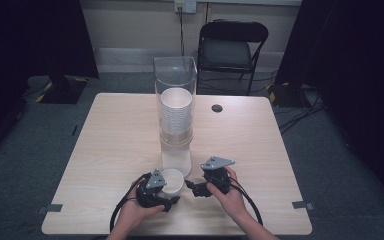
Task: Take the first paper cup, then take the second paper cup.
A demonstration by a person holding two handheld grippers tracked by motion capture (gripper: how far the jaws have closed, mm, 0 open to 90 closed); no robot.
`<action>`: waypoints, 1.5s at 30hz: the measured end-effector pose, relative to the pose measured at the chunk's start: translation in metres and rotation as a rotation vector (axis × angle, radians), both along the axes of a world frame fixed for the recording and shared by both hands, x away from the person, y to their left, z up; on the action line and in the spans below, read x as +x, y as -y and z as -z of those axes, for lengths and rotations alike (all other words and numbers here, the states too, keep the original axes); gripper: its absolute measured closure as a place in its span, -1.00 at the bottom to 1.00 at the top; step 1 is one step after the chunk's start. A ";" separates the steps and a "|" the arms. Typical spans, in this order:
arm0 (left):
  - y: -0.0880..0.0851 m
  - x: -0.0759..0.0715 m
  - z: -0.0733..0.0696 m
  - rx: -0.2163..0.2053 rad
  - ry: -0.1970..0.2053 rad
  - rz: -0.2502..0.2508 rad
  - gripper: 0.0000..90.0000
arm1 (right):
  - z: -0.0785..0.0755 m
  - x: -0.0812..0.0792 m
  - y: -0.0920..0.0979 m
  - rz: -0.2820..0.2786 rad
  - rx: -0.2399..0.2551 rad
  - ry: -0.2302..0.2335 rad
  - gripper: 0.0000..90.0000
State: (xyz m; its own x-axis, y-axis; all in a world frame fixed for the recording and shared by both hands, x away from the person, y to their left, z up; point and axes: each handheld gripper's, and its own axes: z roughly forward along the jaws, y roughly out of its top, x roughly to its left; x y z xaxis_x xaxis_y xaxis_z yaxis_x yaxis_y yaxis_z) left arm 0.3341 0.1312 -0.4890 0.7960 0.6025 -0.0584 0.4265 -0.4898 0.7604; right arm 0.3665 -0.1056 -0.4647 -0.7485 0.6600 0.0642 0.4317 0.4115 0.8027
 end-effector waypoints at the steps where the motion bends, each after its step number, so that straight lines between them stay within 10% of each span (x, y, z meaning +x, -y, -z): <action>1: -0.001 0.000 -0.001 0.004 0.007 -0.003 -0.45 | 0.000 0.000 -0.001 -0.004 -0.004 -0.002 -0.63; 18: -0.051 0.011 -0.001 0.020 -0.018 -0.153 -0.51 | 0.008 0.006 0.015 0.009 -0.033 -0.037 -0.63; 33: -0.072 0.001 0.009 0.072 -0.017 -0.146 -0.65 | 0.021 0.009 0.018 0.034 -0.153 -0.036 -0.66; 45: -0.079 -0.003 0.012 0.062 0.018 -0.125 -0.66 | 0.036 0.007 0.027 0.089 -0.136 -0.022 -0.71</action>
